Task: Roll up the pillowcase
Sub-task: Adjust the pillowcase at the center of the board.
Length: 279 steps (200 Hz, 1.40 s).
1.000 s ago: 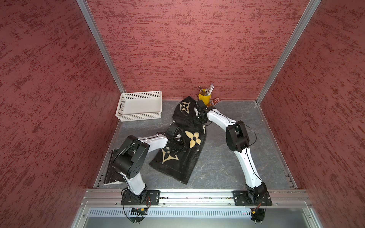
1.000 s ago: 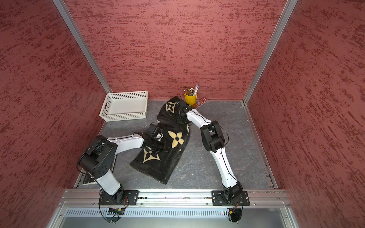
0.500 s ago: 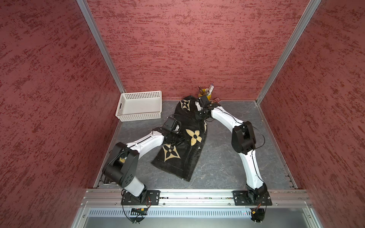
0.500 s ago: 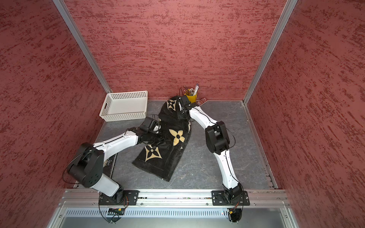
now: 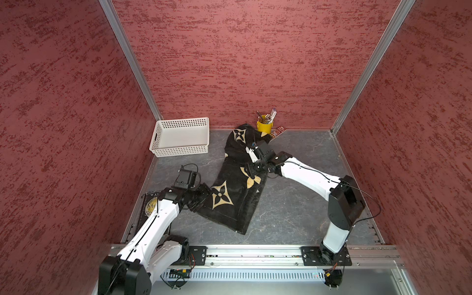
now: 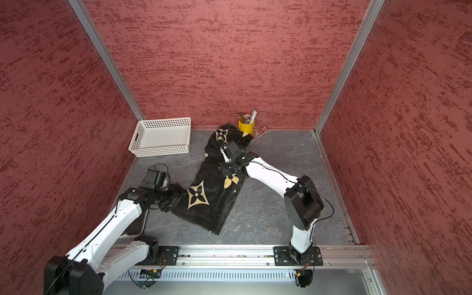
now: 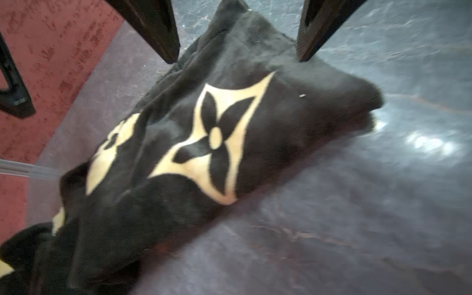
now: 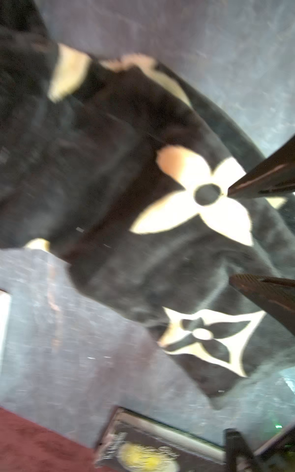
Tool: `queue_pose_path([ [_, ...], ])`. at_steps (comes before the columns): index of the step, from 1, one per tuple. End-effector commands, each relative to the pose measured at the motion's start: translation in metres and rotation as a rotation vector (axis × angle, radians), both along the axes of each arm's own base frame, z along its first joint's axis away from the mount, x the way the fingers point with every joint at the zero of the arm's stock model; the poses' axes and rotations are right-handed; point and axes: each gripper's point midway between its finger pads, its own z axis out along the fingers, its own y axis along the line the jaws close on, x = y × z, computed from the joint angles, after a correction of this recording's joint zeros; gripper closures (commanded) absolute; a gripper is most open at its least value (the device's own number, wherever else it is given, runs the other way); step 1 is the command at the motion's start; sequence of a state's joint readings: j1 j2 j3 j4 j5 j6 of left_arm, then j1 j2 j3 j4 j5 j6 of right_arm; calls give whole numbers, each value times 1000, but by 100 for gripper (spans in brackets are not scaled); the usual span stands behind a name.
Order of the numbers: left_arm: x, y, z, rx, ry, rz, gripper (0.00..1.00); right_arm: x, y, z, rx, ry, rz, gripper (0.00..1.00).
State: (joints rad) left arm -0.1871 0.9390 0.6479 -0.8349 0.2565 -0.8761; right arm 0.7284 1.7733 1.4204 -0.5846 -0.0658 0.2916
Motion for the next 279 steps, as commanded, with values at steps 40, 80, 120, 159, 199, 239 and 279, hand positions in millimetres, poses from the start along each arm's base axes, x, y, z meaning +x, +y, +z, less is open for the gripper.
queue_pose_path([
  [40, -60, 18, -40, 10, 144, 125, 14, -60, 16, -14, -28, -24, 53, 40],
  [80, -27, 20, -43, 33, 29, 113, 23, -84, 20, -17, -39, -18, 91, 40],
  [120, -33, 28, -72, 97, 110, 104, 27, -95, 24, -14, -46, -37, 126, 38],
  [159, -36, 33, -85, 114, 97, 117, 65, -126, 52, -17, -48, -113, 315, 36],
  [199, -31, 33, -72, 115, 68, 120, 90, -187, 82, -53, -124, -279, 631, 39],
  [239, -33, 32, -68, 110, 76, 116, 90, -227, 100, -87, -206, -364, 811, 43],
  [279, -32, 32, -68, 111, 80, 115, 90, -224, 112, -103, -257, -419, 812, 44],
])
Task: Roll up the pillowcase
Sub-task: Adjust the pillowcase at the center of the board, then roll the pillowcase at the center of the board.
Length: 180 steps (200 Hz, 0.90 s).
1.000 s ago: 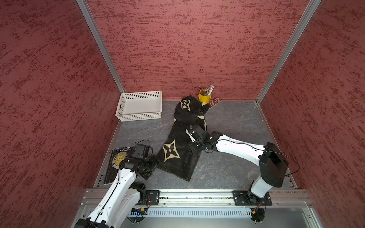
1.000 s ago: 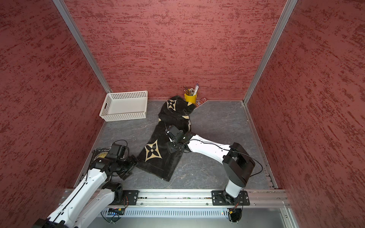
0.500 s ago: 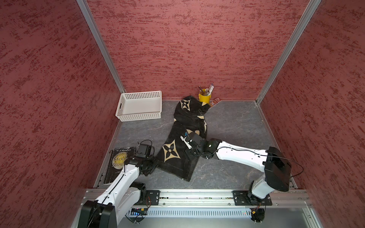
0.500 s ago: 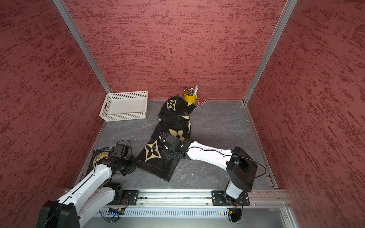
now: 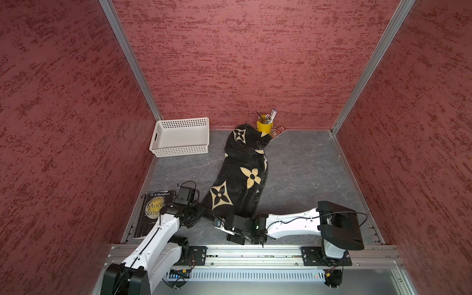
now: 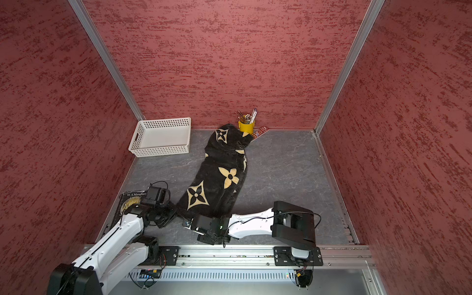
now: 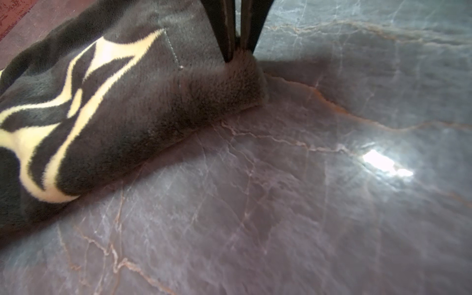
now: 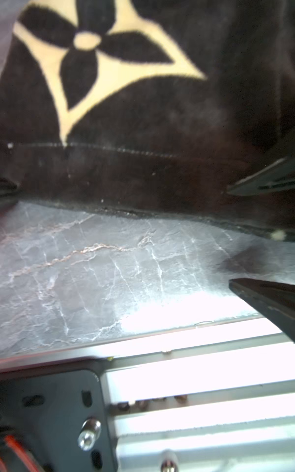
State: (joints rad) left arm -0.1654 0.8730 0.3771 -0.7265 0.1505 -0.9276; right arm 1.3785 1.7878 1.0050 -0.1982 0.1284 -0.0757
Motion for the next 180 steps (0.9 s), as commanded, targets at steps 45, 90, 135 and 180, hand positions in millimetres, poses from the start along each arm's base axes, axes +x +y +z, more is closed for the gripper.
queue_pose_path([
  [45, 3, 4, 5, 21, -3, 6, 89, 29, 22, 0, 17, -199, -14, 44],
  [90, 3, 6, 1, 35, 9, 8, 89, 30, 22, -9, -12, -199, -11, 55],
  [135, 7, 10, 8, 56, 4, 12, 100, 16, 18, -12, -11, -109, -5, 94],
  [180, 24, 14, 60, 84, -57, 31, 100, 12, 25, 32, 102, -19, -24, 100],
])
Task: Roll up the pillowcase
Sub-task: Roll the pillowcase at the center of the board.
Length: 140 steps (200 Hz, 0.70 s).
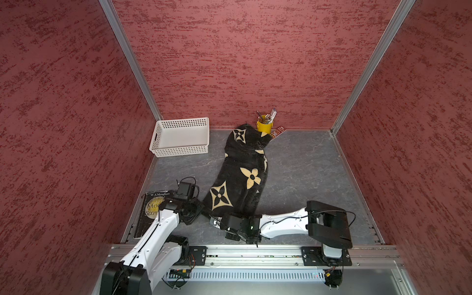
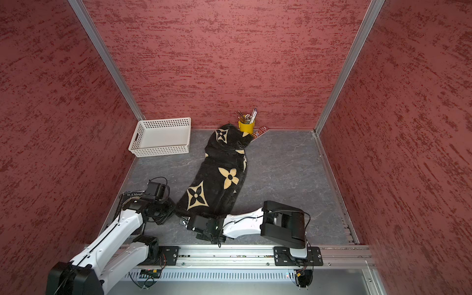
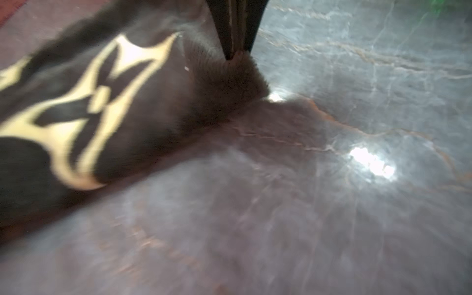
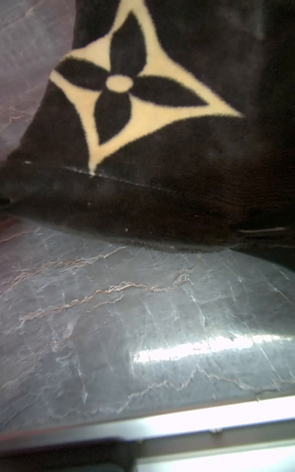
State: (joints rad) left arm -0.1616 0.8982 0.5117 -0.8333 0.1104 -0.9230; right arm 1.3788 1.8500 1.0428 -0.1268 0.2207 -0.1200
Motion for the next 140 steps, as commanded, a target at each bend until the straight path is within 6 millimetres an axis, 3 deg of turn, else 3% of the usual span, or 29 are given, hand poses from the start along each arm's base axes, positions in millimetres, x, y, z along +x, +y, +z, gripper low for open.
queue_pose_path([
  [1, 11, 9, 31, 45, -48, 18, 100, -6, 8, 34, 86, 89, -3, 100],
  [21, 24, 3, 47, 26, -56, 15, 100, 1, 5, 44, 128, 138, -32, 100],
  [62, 53, -23, 59, -11, -53, -16, 100, 21, -9, 48, 176, 236, -92, 100],
  [140, 85, -42, 39, 7, 7, -33, 100, 62, -30, 30, 190, 335, -188, 100],
])
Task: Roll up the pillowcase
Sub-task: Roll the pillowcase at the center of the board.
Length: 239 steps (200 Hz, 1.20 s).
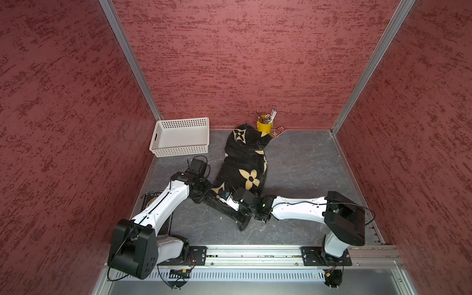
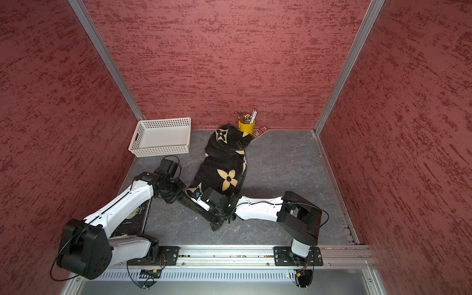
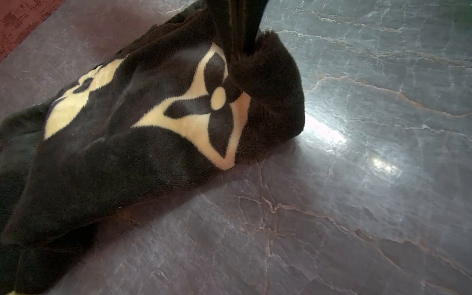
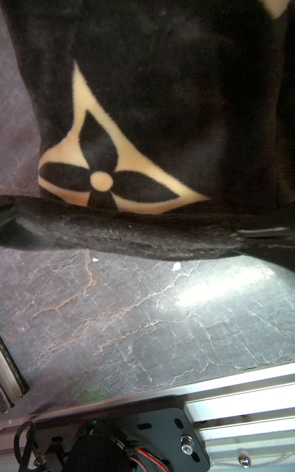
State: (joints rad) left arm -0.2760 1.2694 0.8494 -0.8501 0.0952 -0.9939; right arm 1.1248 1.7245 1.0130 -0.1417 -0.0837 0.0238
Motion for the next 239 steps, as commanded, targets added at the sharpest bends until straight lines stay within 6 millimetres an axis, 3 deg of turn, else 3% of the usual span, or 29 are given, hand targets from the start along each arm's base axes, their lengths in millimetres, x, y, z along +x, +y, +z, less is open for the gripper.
queue_pose_path([
  [1, 21, -4, 6, 3, -50, 8, 100, 5, -5, -8, 6, 54, -12, 100],
  [113, 50, -15, -32, 43, -15, -35, 100, 45, -23, -40, -39, 65, -75, 100],
  [122, 52, -16, -35, 46, -8, -38, 100, 46, -25, -39, -50, 56, -80, 93],
  [140, 54, -18, -38, 59, 2, -42, 100, 52, -29, -21, -48, 18, -110, 66],
  [157, 53, -18, -40, 64, 9, -44, 100, 57, -36, 3, -42, -25, -138, 58],
  [182, 52, -18, -43, 65, 14, -37, 100, 46, -41, 34, -5, -29, -151, 60],
  [198, 52, -18, -43, 67, 14, -38, 100, 27, -36, 43, 3, -17, -103, 73],
  [219, 53, -18, -43, 66, 10, -37, 100, 2, -30, 31, -12, 68, -50, 87],
  [239, 54, -18, -43, 66, 12, -40, 100, -5, -38, 9, -52, 114, -64, 94],
])
